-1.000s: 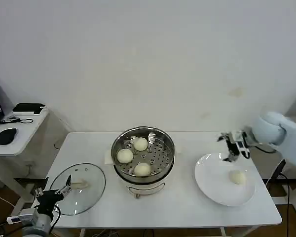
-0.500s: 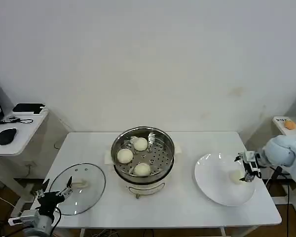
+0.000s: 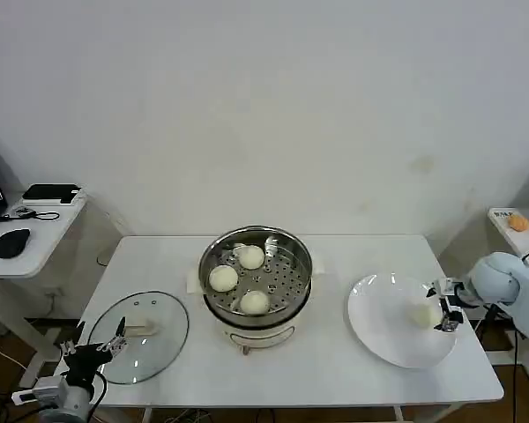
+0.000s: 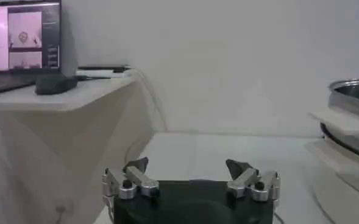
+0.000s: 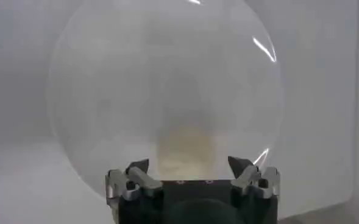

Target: Take steamed baozi put them in steamer then cover it.

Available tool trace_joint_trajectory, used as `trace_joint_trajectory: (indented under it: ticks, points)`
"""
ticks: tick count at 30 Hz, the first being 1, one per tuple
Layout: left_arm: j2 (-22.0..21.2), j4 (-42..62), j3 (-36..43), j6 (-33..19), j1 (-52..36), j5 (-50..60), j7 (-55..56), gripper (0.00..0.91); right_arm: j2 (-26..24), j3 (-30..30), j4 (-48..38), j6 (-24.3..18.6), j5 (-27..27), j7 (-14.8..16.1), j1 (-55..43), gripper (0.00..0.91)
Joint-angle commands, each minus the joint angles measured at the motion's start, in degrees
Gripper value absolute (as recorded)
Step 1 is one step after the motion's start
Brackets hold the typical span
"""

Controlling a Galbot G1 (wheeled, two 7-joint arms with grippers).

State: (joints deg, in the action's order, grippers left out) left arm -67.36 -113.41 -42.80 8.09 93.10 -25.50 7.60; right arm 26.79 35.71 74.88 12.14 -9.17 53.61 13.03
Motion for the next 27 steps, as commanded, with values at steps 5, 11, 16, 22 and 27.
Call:
trace_joint_trajectory:
  ticks: [5, 11, 16, 22, 27]
  points:
    - [-0.01, -0.10, 0.35, 0.01, -0.06, 0.24, 0.01, 0.907, 4.56, -1.43, -6.30, -0.37, -1.84, -0.11, 1.91, 0.856]
    - [0.01, -0.16, 0.43, 0.02, -0.03, 0.37, 0.05, 0.907, 5.88, -1.15, -6.72, 0.21, -1.74, -0.09, 1.53, 0.796]
    - [-0.12, -0.09, 0.39, 0.00, -0.01, 0.37, 0.05, 0.907, 6.30, -1.11, -7.26, 0.35, -1.75, -0.12, 1.35, 0.766]
    - [-0.27, -0.31, 0.16, 0.00, 0.11, 0.34, 0.07, 0.907, 5.26, -1.17, -6.20, 0.97, -2.20, 0.98, 0.87, 0.685]
    - [-0.43, -0.52, -0.05, -0.04, 0.35, 0.35, 0.07, 0.907, 3.33, -0.01, -3.49, 2.19, -0.50, 2.04, -1.72, 0.645]
